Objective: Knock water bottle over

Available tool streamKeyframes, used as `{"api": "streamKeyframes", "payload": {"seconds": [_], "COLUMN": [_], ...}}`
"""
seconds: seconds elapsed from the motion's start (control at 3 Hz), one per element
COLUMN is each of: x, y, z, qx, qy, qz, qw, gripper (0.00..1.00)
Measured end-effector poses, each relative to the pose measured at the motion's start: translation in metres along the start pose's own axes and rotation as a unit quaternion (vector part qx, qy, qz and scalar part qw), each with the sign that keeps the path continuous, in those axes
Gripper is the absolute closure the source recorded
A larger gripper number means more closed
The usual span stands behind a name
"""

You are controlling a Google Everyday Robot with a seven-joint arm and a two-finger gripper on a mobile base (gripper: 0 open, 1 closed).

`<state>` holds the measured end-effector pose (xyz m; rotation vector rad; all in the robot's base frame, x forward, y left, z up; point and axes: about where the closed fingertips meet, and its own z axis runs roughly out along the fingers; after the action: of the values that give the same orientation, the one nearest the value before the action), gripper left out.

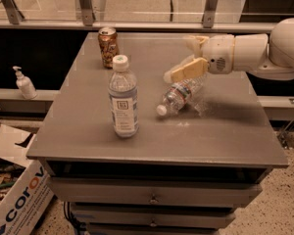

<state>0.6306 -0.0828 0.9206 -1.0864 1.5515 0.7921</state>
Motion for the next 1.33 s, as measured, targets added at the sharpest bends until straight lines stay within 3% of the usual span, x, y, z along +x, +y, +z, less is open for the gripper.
{"api": "streamKeyframes", "payload": {"seconds": [0.67, 1.33], "x": [0.026, 0.031], "y": [-0.025, -0.048], "z": [-0.027, -0.078], "qx": [0.027, 0.052], "qy": [0.013, 0.002], "qz": [0.005, -0.003], "qw": [0.9995, 0.9986], "gripper": [0.0, 0.0]}}
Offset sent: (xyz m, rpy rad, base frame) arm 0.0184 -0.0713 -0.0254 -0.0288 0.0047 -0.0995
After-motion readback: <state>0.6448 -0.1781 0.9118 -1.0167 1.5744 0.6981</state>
